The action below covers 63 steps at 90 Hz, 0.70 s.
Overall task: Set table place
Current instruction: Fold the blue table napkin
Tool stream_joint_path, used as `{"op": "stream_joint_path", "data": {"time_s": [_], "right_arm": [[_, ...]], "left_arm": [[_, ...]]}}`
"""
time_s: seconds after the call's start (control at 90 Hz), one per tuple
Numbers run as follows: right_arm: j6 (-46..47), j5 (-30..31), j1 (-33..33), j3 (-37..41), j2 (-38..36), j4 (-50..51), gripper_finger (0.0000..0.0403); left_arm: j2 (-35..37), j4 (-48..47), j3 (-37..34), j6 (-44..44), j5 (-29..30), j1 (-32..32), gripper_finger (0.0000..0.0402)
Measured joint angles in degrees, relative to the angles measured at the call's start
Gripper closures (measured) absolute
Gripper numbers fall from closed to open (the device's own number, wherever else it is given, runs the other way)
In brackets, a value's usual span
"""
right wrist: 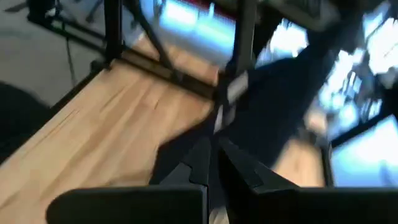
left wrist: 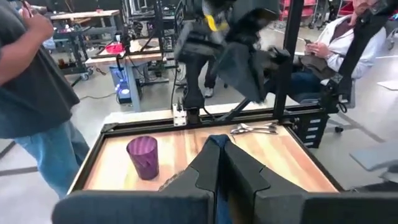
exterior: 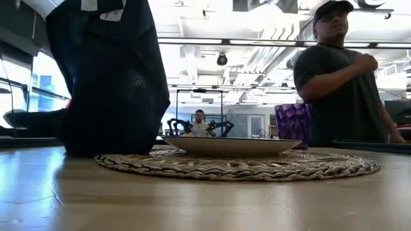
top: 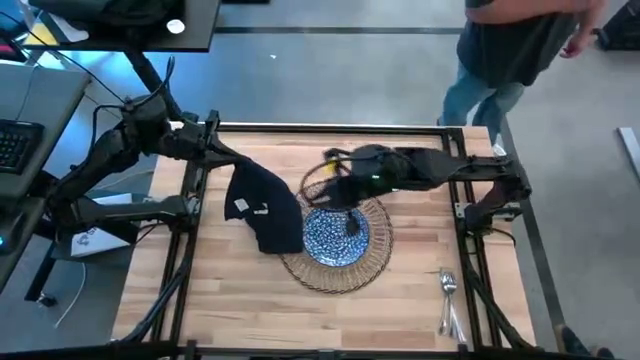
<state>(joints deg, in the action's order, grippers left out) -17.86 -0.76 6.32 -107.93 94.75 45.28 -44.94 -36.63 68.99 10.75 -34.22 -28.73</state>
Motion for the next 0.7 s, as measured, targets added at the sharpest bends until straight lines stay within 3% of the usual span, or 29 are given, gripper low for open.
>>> {"op": "stream_joint_path", "data": {"time_s": [0.133, 0.378, 0.556, 0.7], "right_arm": [[11.91, 4.53, 2.43, -0.01, -3.58, 14.52, 0.0403], [29.53, 21.12, 6.06, 0.00, -5.95, 31.36, 0.0403], [32.82, 23.21, 7.95, 0.05, -5.03, 32.97, 0.0403], [30.16, 26.07, 9.33, 0.05, -2.82, 30.29, 0.0403]], "left_arm": [[1.02, -0.64, 0.00, 1.05, 0.00, -0.02, 0.0402], [0.97, 1.26, 0.00, 0.09, -0.36, 0.02, 0.0402], [-1.82, 5.70, 0.00, -4.17, -6.44, 2.37, 0.0402], [-4.91, 16.05, 0.00, -8.98, -7.72, 6.01, 0.0402]]}}
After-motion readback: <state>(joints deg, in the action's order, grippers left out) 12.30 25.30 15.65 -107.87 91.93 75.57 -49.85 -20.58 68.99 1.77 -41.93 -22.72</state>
